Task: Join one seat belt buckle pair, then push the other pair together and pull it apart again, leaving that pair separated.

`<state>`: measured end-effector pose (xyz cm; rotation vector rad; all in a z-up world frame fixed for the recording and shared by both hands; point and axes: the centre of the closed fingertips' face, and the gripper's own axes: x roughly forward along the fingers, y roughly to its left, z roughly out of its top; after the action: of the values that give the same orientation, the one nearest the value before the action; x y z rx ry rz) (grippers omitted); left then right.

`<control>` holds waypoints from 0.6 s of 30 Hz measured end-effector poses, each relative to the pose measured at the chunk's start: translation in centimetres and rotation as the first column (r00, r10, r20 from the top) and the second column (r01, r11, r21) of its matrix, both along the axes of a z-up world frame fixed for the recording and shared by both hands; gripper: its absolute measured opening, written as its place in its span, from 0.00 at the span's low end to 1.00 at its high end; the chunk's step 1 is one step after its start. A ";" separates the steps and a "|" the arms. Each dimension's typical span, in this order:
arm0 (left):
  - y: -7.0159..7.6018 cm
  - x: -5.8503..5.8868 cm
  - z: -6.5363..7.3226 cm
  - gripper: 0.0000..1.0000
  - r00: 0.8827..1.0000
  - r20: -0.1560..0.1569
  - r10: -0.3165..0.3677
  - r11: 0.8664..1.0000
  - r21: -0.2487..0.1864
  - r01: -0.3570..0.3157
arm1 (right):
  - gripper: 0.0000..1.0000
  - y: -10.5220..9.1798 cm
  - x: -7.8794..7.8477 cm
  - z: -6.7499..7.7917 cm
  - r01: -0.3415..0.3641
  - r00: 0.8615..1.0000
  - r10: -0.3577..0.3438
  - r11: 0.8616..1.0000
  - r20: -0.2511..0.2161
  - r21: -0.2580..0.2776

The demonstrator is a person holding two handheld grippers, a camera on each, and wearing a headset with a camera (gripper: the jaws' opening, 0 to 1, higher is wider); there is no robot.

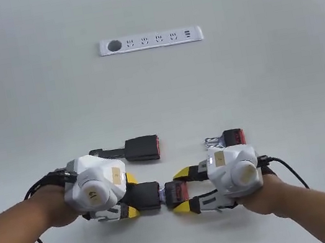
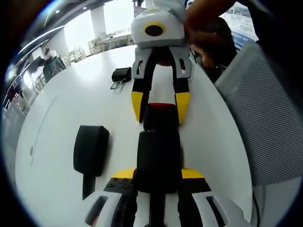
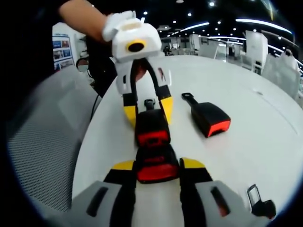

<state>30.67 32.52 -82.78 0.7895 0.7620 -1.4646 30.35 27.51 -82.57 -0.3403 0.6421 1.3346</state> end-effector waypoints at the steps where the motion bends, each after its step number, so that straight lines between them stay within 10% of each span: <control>1: 0.0 0.0 0.0 0.33 1.000 0.000 0.000 1.000 0.001 0.000 | 0.35 0.0 -0.1 0.1 0.011 1.000 -0.011 1.000 -0.003 -0.006; 18: 0.0 0.0 0.2 0.34 1.000 -0.008 0.003 1.000 -0.014 -0.003 | 0.35 -0.1 -0.1 0.0 0.006 1.000 -0.005 0.999 0.011 -0.038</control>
<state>30.64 32.54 -82.62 0.7720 0.7578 -1.4695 30.23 27.42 -82.59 -0.3761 0.6591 1.3158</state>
